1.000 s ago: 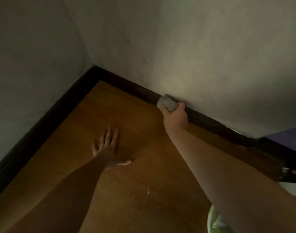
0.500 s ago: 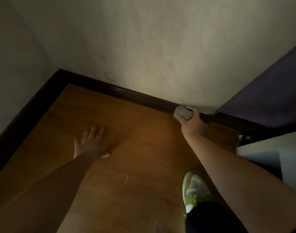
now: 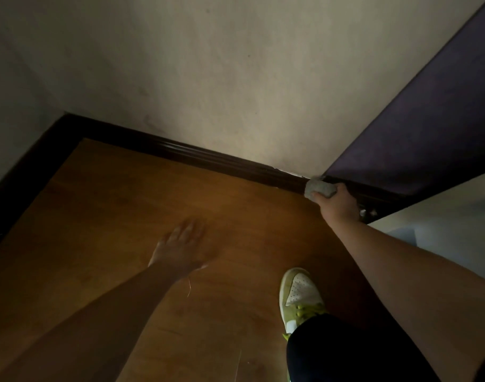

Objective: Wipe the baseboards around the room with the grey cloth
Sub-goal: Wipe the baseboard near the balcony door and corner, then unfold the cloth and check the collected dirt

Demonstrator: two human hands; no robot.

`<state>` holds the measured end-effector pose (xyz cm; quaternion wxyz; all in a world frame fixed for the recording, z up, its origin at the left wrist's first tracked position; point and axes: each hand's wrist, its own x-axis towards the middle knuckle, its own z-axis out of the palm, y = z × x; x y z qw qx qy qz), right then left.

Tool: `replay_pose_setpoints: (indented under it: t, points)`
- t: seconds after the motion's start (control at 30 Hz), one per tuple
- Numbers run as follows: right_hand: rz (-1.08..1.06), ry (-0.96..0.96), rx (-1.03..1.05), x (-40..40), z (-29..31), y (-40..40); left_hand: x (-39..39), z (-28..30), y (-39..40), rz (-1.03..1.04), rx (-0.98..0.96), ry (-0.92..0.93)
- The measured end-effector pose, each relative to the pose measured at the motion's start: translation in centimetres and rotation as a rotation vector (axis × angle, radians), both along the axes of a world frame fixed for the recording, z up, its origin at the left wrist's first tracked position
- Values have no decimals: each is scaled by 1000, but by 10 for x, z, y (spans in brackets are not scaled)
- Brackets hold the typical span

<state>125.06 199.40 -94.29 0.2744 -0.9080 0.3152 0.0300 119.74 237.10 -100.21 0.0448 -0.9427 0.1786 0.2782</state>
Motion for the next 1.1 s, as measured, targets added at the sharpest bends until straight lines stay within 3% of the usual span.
replay_pose_setpoints:
  t: [0.3, 0.4, 0.47, 0.57, 0.63, 0.83, 0.9, 1.0, 1.1]
  points:
    - [31, 106, -138, 11, 38, -26, 2, 7, 2, -67, 17, 102]
    - [212, 255, -242, 20, 73, -26, 10, 20, 4, -51, 1, 122]
    - [380, 261, -189, 15, 95, -13, 21, 37, 4, 37, -48, 145]
    - [547, 166, 48, -3, 133, 20, 35, 70, -8, 120, -203, 129]
    - [628, 114, 98, -11, 161, 43, 42, 97, -25, 110, -329, 71]
    - [650, 77, 264, -23, 217, 96, 39, 194, -52, 466, -1121, 33]
    - [649, 59, 324, -27, 219, 109, 32, 216, -56, 492, -1307, 93]
    - [654, 55, 440, -26, 210, 122, 27, 229, -61, 452, -1385, 182]
    - [636, 45, 541, -19, 193, 133, 34, 227, -56, 469, -1344, 101]
